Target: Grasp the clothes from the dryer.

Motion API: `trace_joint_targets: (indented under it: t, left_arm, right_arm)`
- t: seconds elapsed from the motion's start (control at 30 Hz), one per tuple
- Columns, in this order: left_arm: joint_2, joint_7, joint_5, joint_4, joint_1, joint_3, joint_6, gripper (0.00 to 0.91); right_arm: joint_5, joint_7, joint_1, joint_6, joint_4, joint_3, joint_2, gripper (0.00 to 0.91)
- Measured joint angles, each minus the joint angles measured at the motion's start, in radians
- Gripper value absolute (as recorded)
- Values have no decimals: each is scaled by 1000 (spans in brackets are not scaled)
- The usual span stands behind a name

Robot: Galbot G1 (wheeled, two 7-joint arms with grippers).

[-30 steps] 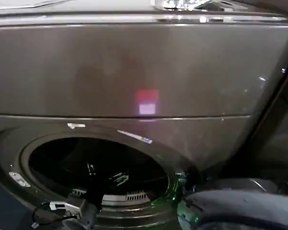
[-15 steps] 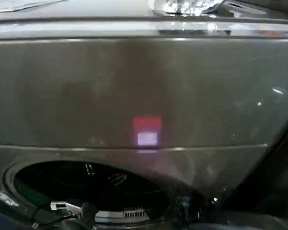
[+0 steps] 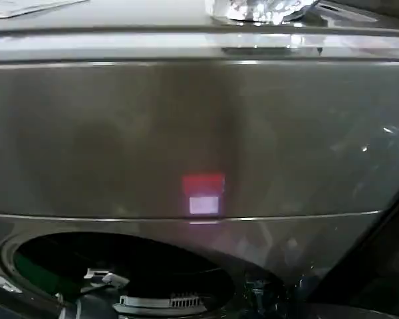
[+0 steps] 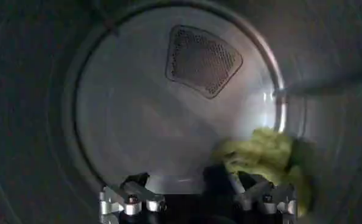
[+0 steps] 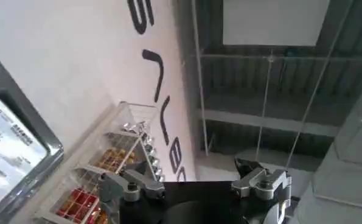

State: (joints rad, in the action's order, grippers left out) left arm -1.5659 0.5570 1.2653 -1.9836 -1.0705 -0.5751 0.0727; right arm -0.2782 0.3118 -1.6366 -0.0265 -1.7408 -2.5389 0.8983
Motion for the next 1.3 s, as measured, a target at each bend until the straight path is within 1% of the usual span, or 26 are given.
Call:
trace_joint_targets:
  t: [0.23,0.67,1.03,1.3]
  left_arm:
    - [-44,124,100,126,139,-26,-26,907]
    - [-43,320,247,352,376,-110,-49,907]
    - [-43,365,269,597,571,-147,-56,907]
    - [-43,366,250,749,683,-142,-65,907]
  right_arm:
    - [19,1,5,-1,-5,8,3,907]
    - [30,3,-5,-5,-8,6,12,907]
    - [32,5,-3,-2,-21,13,18,907]
    - [33,7,-2,-1,-20,14,14,907]
